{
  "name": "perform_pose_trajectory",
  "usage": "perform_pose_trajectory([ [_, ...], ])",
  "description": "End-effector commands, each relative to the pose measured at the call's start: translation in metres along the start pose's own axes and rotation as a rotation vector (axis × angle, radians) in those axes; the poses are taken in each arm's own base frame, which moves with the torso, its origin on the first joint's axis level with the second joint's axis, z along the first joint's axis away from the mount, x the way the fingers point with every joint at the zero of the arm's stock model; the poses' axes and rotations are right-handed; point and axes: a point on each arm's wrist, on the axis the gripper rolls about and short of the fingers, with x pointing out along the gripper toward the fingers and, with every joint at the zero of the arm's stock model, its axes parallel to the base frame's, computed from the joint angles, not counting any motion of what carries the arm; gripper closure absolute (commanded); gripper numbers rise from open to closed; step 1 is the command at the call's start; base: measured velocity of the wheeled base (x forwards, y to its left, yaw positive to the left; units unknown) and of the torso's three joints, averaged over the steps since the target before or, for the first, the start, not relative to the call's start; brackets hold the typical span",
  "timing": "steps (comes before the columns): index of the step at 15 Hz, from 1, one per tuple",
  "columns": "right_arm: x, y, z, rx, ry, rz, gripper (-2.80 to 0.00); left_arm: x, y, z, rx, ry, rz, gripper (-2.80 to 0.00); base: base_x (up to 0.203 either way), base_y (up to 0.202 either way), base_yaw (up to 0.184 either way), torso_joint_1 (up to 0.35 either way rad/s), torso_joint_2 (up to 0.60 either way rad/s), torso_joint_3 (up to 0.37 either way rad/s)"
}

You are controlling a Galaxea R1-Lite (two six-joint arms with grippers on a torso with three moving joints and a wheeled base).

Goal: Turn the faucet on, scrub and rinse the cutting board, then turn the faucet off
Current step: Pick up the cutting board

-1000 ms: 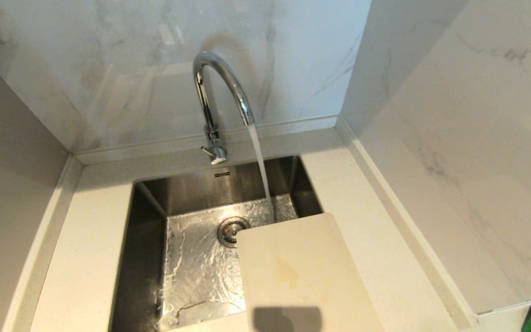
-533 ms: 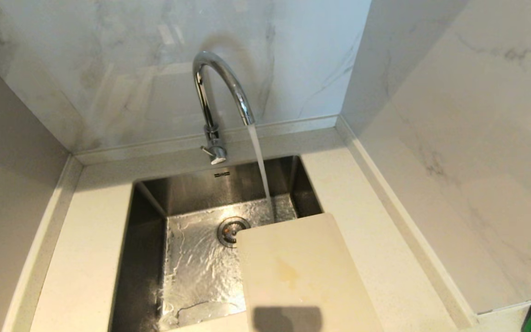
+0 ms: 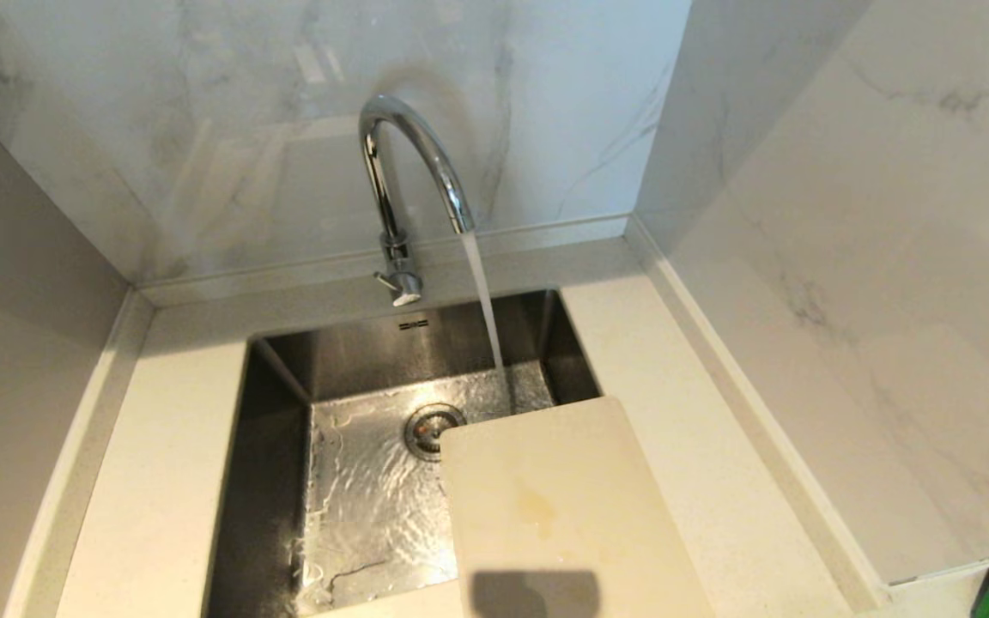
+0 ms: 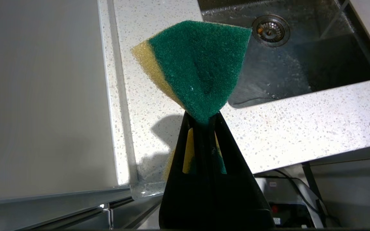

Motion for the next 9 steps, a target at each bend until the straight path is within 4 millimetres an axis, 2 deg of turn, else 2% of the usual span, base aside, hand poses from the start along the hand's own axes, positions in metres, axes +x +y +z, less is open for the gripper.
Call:
perform_pose_trajectory([
  [1, 0.0000, 0.0000, 0.0000, 0.000, 0.000, 0.000, 0.00, 0.0001, 0.0000, -0.0003, 0.000, 0.005, 0.000, 0.00, 0.000, 0.000, 0.000, 0.000, 0.00, 0.000],
  [9, 0.0001, 0.0000, 0.0001, -0.003, 0.001, 0.002, 0.00, 0.0001, 0.0000, -0.0003, 0.000, 0.005, 0.000, 0.00, 0.000, 0.000, 0.000, 0.000, 0.00, 0.000],
])
